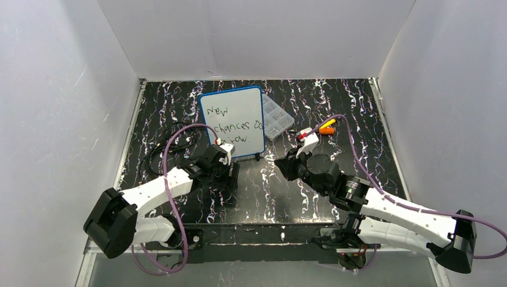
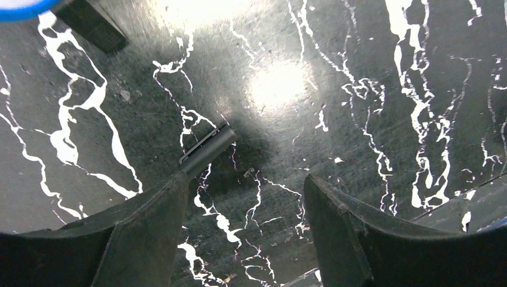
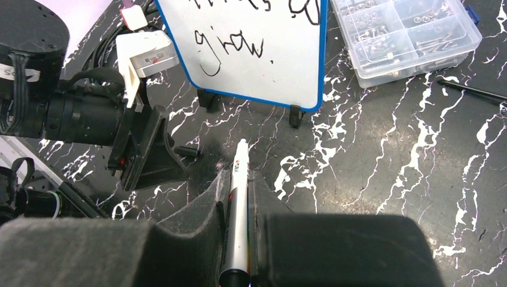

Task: Write a sentence on the whiteboard
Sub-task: Close the whiteboard marker at the center of the board.

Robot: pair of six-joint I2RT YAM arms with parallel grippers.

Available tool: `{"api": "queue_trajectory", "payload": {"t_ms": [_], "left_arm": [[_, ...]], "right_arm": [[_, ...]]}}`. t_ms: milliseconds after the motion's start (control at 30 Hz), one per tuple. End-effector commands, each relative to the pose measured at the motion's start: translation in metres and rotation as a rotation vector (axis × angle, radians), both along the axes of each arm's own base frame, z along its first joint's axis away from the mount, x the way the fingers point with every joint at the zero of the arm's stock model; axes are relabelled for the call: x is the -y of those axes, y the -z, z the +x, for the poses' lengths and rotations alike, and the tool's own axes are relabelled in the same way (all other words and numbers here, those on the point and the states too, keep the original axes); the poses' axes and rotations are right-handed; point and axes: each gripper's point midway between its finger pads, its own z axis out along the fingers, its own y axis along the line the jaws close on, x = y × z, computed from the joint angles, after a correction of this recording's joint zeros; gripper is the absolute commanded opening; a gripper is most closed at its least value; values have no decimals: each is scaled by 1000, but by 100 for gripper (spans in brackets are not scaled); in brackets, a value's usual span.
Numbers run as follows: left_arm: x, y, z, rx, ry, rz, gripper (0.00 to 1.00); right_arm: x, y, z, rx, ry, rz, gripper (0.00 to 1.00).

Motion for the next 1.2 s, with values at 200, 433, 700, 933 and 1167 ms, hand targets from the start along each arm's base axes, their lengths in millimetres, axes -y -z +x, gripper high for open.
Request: {"api": "queue_trajectory", "payload": {"t_ms": [200,433,700,933,1167], "left_arm": [[-2,3,7,58,47,12,69],[3,14,2,37,58,-19,69],[7,23,-18,-49,72,-50,67],[-5,26,-15,-39,19,15,56],[-16,31,-5,-24,-28,126,41]], "right_arm": [[0,-7,-1,18,-10,22,1],[-4,-5,-1,12,-23,18,1],[-7,-3,-1,9,-33,18,1],[-6,-3,-1,12,-27,19,1],[-4,-4,-1,13,-22,20,1]]}}
